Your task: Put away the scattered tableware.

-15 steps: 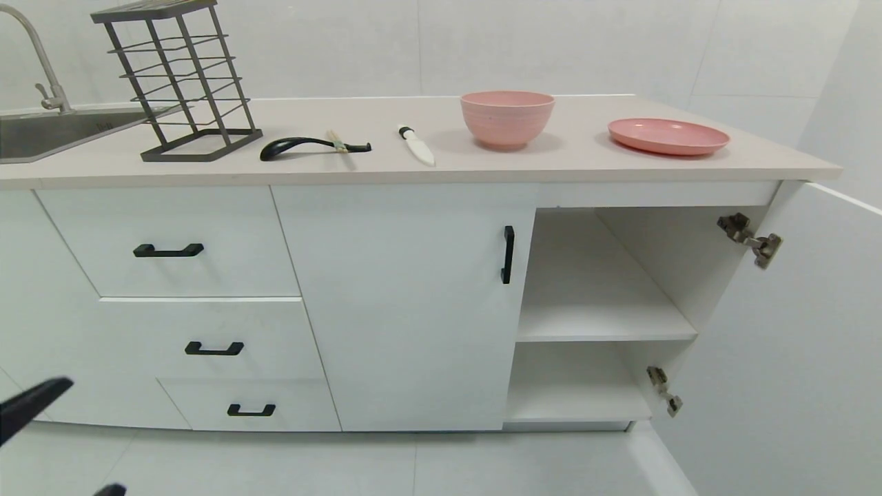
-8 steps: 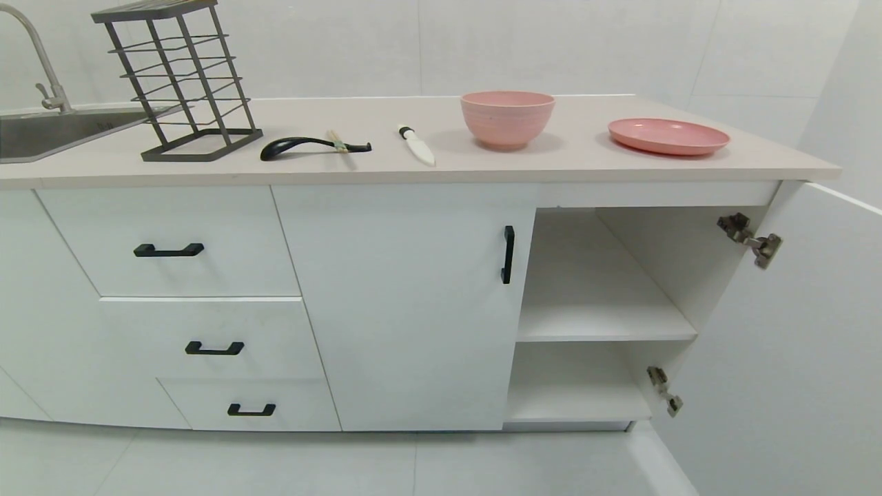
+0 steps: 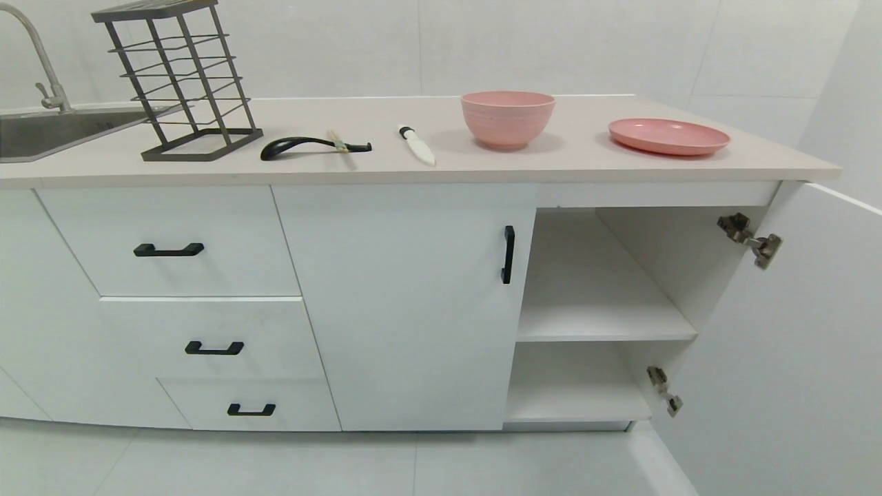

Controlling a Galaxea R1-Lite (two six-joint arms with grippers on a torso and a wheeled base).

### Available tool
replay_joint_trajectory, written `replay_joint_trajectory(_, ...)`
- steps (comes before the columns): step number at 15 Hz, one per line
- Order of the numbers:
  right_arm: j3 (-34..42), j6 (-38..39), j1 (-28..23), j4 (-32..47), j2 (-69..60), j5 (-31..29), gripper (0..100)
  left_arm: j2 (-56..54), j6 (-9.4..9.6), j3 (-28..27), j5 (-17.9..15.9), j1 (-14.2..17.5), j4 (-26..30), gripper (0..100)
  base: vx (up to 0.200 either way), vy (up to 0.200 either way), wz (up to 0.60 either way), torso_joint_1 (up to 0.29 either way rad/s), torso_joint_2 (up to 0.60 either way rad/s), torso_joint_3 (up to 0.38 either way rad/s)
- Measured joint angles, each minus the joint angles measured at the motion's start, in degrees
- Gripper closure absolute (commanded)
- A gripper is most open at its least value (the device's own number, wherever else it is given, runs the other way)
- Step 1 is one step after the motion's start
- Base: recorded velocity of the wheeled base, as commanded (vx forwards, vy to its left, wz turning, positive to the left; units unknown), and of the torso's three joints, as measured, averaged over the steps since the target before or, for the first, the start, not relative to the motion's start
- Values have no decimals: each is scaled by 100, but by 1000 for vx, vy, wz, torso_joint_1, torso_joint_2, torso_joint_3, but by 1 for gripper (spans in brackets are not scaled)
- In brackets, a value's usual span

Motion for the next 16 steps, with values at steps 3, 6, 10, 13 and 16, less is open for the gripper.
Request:
replay_joint_trajectory(3, 0, 394, 140, 32, -234, -9, 0, -2, 21, 0, 43, 0, 0, 0, 0, -67, 0, 1, -1, 2)
replay_joint_trajectory(6, -4, 413, 166, 37, -350, -11, 0, 0, 21, 0, 62, -5, 0, 0, 0, -200, 0, 2, 2, 2)
replay_joint_trajectory(10, -2, 412, 173, 37, -374, -16, 0, 0, 11, 0, 57, 4, 0, 0, 0, -50, 0, 2, 2, 1)
replay_joint_trajectory(13, -2, 412, 171, 37, -378, -11, 0, 0, 5, 0, 60, -7, 0, 0, 0, 0, 0, 0, 0, 0)
replay_joint_trajectory(16, -2, 412, 173, 34, -378, -16, 0, 1, 2, 0, 62, 0, -2, 0, 200, 0, 0, 1, 2, 4)
